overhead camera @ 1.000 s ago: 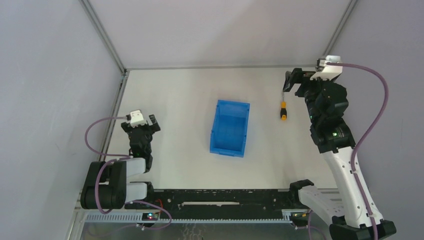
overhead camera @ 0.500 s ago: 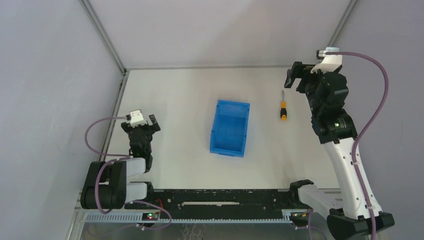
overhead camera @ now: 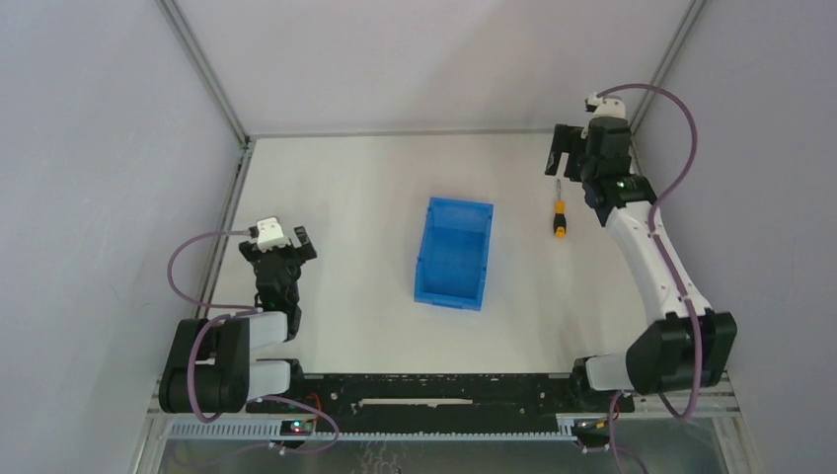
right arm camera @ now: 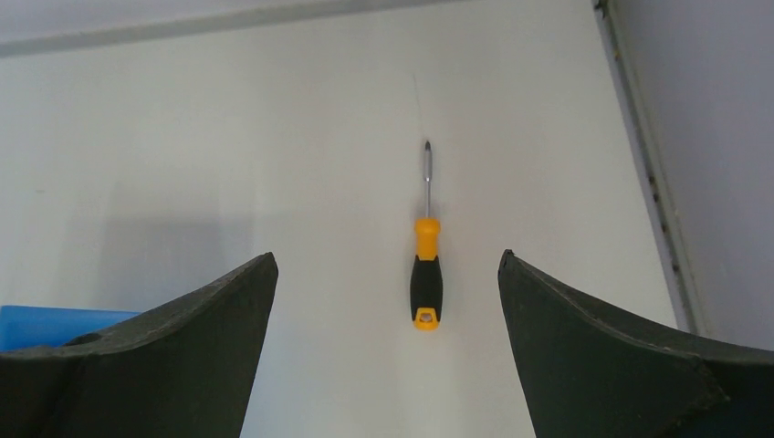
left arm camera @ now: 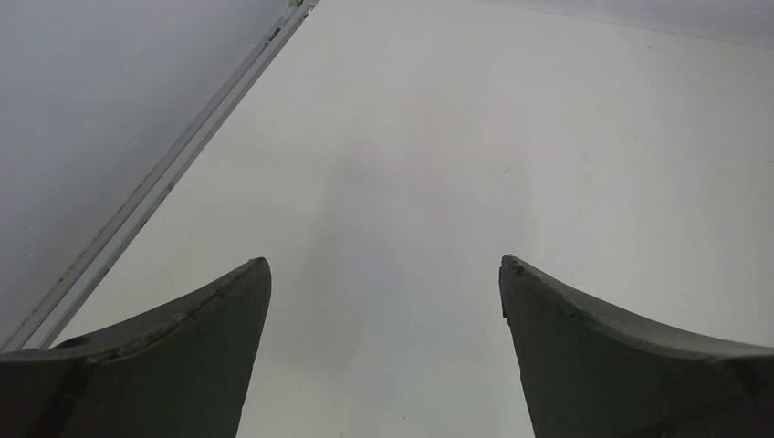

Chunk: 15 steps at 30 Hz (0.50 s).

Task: Put the screwdriver in the bin
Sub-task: Pick up the screwdriver from the center of the board.

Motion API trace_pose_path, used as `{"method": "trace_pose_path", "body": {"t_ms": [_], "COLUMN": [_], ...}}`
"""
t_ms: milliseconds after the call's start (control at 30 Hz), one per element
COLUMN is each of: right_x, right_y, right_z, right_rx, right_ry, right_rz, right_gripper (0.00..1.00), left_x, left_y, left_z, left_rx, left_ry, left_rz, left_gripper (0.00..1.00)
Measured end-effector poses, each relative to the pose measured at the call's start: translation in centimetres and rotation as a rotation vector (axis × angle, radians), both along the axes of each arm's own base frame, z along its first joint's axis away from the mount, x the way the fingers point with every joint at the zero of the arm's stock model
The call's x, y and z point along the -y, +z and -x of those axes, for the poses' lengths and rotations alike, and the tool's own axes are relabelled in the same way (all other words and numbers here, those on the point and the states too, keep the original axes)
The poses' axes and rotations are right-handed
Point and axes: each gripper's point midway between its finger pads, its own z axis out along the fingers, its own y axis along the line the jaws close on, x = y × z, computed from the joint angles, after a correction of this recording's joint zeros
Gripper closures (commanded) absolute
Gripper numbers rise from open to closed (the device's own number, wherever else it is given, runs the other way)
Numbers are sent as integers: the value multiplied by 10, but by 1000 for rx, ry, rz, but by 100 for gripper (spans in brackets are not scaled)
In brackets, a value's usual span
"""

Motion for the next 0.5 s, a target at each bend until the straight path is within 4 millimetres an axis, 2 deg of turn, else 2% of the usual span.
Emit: {"method": "trace_pose_path", "body": {"t_ms": [300,500], "right_x": [13,17], "right_y": [-84,-157], "right_z": [-26,-34], "right_rx": [-206,-380], "right_ry": [-25,-35], "right_rz": [-26,-43], "right_gripper": [0,0], "left_x": [0,0], "left_y": [0,0], "left_z": [0,0], "left_rx": [0,0], "left_ry": [0,0], "left_rz": [0,0], "left_gripper": [0,0]}}
